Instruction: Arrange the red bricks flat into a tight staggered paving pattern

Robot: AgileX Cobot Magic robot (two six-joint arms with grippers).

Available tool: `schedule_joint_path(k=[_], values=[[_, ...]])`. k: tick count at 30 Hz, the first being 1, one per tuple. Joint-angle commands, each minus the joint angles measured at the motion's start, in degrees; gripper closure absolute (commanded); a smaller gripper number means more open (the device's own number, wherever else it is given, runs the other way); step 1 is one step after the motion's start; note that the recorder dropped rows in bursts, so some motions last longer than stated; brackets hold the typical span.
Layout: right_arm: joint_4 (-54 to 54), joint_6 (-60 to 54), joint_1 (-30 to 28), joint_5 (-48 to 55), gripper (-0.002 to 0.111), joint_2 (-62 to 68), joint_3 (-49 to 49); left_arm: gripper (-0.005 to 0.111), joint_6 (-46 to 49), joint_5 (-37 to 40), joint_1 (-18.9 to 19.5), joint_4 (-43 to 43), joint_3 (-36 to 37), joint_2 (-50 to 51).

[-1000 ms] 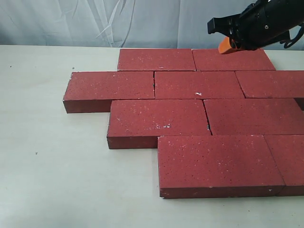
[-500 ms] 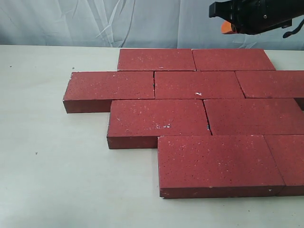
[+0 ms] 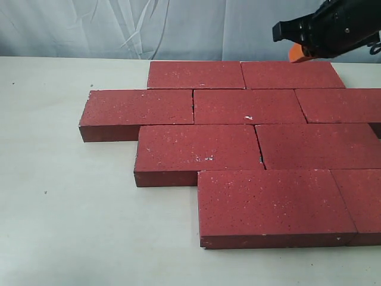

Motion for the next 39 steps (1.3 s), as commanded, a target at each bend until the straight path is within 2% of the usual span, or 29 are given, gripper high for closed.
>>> schedule_joint_path(k=[1, 9, 14, 23, 27, 32, 39], values=[[-1.38, 0.45, -4.31, 4.65, 0.109, -2.36, -0.18, 0.107, -0.46, -0.39, 0.07, -0.15, 0.26, -0.32], [-6.45, 4.28, -11.13, 14.58, 0.109, -8.81, -0.18, 0.107, -0.46, -0.39, 0.07, -0.15, 0.26, -0.32], [-12.92, 11.28, -11.63, 18.64, 0.109, -15.57, -0.18, 0.107, -0.46, -0.39, 0.07, -0.15, 0.26, -0.32], [-14.74, 11.63, -11.63, 19.27, 0.109, -35.93, -0.10, 0.107, -0.46, -0.39, 0.07, -0.15, 0.26, -0.32], [-14.74, 11.63, -11.63, 18.26, 0.109, -40.67, 0.46, 0.107, -0.46, -0.39, 0.07, -0.15, 0.26, -0.32], [-14.83, 11.63, -11.63, 9.62, 0.109, -53.27, 12.74, 0.107, -0.46, -0.39, 0.07, -0.15, 0.26, -0.32], [-15.76, 11.63, -11.63, 7.39, 0.109, -65.77, 23.67, 0.107, -0.46, -0.39, 0.07, -0.15, 0.26, -0.32]])
